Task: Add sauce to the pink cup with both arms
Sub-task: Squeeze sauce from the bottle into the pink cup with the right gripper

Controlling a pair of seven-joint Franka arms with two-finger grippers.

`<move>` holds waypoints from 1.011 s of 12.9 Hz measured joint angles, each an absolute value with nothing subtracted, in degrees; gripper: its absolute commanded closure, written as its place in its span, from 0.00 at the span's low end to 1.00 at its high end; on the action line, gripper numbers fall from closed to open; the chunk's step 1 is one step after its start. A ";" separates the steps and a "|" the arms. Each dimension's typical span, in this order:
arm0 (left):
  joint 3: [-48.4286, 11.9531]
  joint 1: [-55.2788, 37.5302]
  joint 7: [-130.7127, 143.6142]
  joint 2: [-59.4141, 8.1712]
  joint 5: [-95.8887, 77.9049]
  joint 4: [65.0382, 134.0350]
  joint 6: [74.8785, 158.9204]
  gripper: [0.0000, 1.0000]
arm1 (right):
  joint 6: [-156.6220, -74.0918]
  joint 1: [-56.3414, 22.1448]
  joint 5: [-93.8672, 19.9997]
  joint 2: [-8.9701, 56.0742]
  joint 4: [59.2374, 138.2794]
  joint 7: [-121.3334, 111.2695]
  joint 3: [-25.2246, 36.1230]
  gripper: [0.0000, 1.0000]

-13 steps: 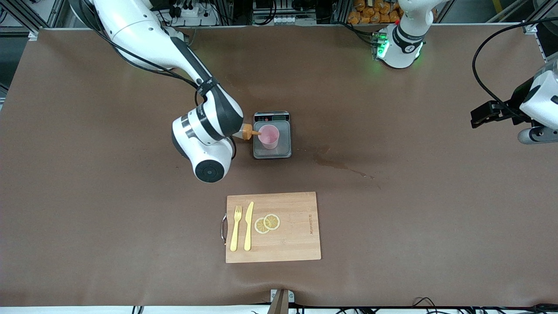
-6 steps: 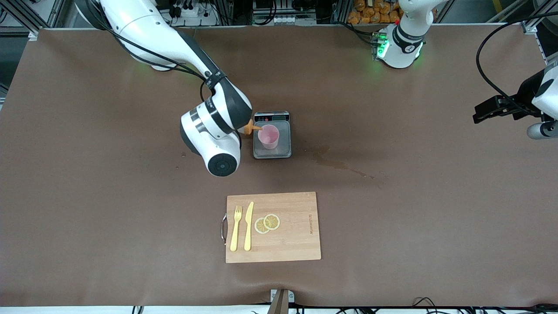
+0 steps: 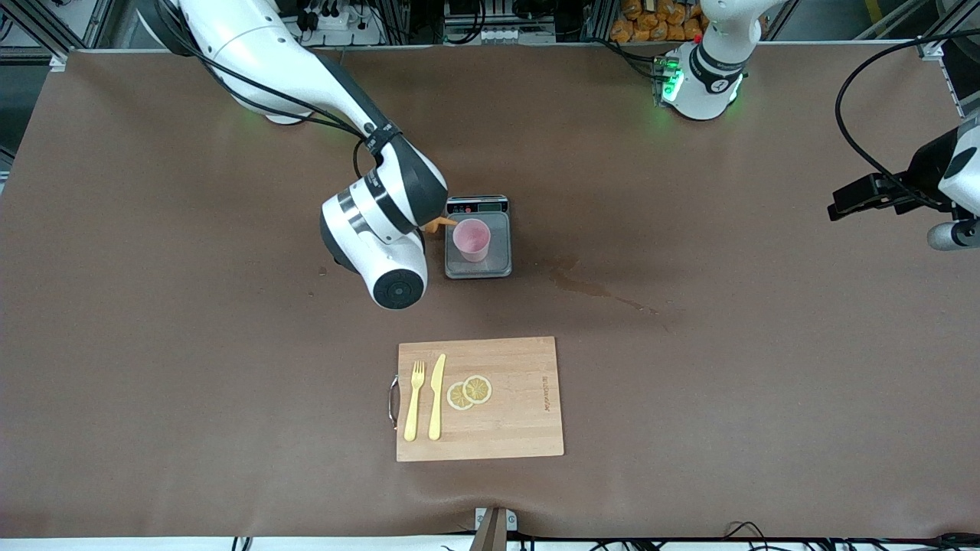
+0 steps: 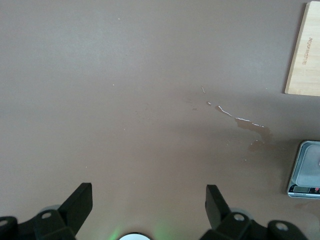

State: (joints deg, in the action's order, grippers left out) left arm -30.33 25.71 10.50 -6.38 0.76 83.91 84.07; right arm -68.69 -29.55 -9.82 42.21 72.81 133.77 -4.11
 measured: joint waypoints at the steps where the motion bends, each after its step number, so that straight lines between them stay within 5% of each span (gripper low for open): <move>1: -30.32 25.77 10.50 -6.38 0.75 84.18 84.38 0.00 | -67.92 -29.81 -9.49 42.47 72.34 134.13 -4.11 0.57; 13: -30.37 25.73 10.50 -6.38 0.71 84.78 84.76 0.00 | -64.20 -30.43 -5.76 44.40 71.45 135.55 -4.00 0.57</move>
